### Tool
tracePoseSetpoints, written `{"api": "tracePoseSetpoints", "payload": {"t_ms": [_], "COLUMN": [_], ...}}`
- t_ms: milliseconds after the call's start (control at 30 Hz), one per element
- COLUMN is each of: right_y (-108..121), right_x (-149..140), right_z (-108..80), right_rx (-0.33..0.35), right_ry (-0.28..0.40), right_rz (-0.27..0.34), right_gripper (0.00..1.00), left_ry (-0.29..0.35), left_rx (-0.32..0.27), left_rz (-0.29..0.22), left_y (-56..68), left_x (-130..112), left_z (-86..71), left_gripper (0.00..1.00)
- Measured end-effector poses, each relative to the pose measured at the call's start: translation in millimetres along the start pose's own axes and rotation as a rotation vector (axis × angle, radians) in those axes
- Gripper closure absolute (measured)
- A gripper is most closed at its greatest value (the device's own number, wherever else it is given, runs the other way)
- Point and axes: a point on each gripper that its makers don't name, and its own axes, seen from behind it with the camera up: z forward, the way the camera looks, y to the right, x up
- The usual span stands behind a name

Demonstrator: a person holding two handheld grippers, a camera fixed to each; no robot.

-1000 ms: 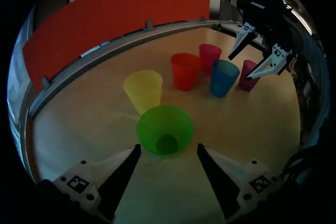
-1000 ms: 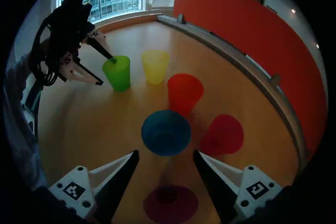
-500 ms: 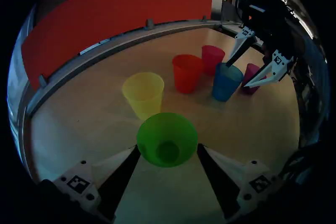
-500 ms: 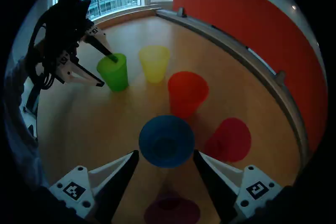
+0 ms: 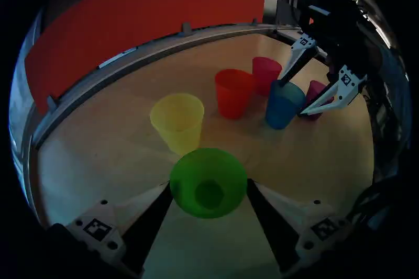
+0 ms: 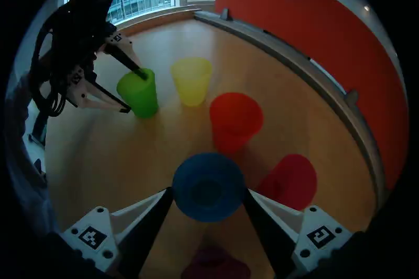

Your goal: Pour water

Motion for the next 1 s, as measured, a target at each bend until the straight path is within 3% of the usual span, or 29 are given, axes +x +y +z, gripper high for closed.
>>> {"api": "tracePoseSetpoints", "payload": {"t_ms": [267, 333, 1000], "right_y": [-0.2, -0.1, 0.6], "right_x": [1.4, 1.5, 4.3], "right_z": [2.7, 3.3, 6.4], "right_rx": [0.001, 0.0, -0.009], "right_ry": [0.004, 0.005, 0.025], "right_rz": [0.004, 0.002, -0.001], "right_gripper": [0.0, 0.0, 0.06], "left_ry": [-0.007, -0.007, -0.005], "left_rx": [0.008, 0.011, -0.006], "left_rz": [0.017, 0.018, 0.015], "left_y": [0.2, -0.7, 2.4], "left_x": [-0.8, -0.9, -1.7], "left_z": [1.8, 2.0, 0.5], "left_gripper": [0.04, 0.12, 0.13]}}
